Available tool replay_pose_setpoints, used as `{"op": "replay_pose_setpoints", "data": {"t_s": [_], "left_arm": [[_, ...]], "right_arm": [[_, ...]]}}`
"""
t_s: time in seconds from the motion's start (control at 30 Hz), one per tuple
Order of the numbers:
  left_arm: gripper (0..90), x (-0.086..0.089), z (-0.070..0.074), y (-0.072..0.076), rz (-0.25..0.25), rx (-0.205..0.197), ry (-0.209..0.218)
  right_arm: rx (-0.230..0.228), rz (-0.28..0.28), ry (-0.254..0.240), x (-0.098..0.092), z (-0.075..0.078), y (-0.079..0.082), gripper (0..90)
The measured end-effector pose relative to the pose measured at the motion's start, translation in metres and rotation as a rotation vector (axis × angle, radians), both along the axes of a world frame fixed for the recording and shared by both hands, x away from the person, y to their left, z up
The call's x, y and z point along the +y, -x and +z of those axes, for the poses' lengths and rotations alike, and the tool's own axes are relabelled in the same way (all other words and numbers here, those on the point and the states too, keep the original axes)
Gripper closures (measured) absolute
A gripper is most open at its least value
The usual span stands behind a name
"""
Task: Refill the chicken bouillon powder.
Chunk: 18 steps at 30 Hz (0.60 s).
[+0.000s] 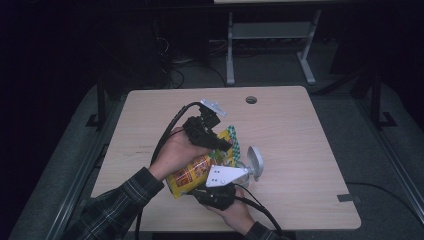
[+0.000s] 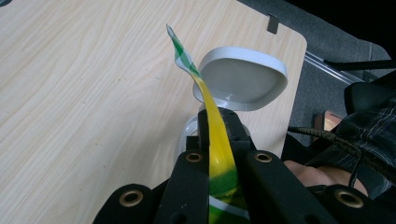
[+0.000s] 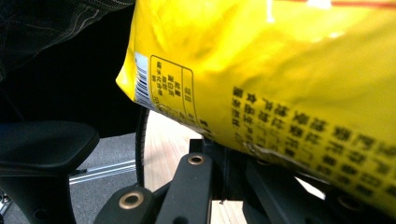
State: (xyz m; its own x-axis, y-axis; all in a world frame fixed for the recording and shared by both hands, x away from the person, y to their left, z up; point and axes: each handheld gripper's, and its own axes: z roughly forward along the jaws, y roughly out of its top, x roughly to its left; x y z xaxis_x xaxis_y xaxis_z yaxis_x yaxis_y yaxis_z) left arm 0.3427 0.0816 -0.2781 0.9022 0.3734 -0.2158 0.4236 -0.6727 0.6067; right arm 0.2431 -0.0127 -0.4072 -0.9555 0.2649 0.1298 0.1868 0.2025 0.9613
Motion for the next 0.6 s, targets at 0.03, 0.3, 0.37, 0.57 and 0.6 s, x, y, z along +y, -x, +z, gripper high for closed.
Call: {"op": "replay_pose_setpoints", "data": {"t_s": [0.03, 0.3, 0.37, 0.57, 0.6], "left_arm": [[89.8, -0.0002, -0.0002, -0.0001, 0.000, 0.002, 0.001], [89.8, -0.0004, -0.0016, -0.0016, 0.002, 0.007, -0.007], [89.7, -0.0006, -0.0016, -0.0019, 0.002, 0.008, -0.012], [89.7, -0.0014, -0.0027, -0.0019, 0.010, 0.020, -0.010], [89.8, -0.0013, -0.0029, -0.0022, 0.010, 0.020, -0.010]], "right_arm": [[0.000, 0.000, 0.000, 0.0001, 0.0000, 0.0000, 90.0], [-0.001, 0.000, 0.004, 0.0006, -0.0003, -0.0001, 90.0], [0.000, -0.001, 0.004, 0.0008, -0.0004, 0.0001, 90.0], [-0.001, -0.001, 0.004, 0.0012, -0.0007, 0.0005, 90.0], [0.001, -0.001, 0.004, 0.0013, -0.0007, 0.0005, 90.0]]}}
